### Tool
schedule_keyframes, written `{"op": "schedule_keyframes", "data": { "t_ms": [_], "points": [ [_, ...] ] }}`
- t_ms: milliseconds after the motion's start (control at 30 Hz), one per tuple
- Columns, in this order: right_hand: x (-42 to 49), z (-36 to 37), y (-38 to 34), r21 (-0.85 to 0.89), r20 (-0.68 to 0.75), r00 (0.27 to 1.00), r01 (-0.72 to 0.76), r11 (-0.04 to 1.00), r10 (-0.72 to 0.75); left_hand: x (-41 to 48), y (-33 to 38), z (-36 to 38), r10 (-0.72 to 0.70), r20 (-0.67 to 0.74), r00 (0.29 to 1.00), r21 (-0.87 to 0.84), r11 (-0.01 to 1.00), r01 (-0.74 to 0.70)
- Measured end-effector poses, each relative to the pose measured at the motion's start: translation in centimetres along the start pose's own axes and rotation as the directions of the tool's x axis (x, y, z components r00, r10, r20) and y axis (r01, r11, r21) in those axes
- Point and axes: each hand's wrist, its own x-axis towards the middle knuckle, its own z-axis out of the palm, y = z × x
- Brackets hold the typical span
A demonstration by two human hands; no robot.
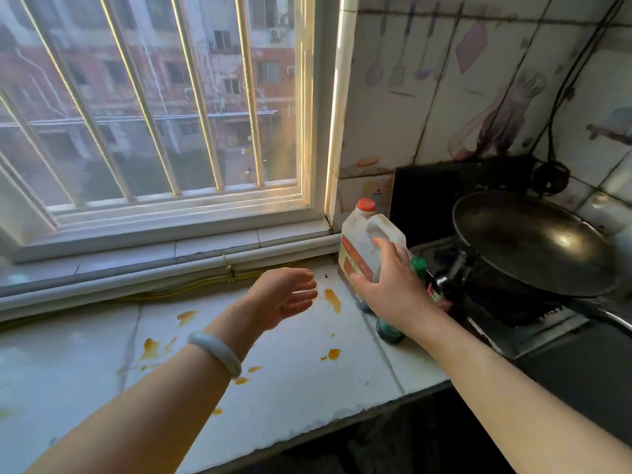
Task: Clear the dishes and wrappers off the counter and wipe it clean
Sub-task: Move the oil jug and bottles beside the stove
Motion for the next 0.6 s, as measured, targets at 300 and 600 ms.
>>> {"op": "schedule_keyframes", "data": {
  "t_ms": [300, 600],
  "points": [
    [-1.3, 3.9, -2.0, 0.226, 0.075, 0.991, -0.124, 0.966, 0.110, -4.1, -0.4, -6.6, 0.165, -0.086, 0.983, 0.122, 0.981, -0.154],
    [-2.9, 9.5, -6.5, 0.343, 0.107, 0.986, -0.154, 0.927, 0.124, -8.9, -0.9, -12.7, 0.220, -0.129, 0.967, 0.196, 0.961, -0.193]
  ]
}}
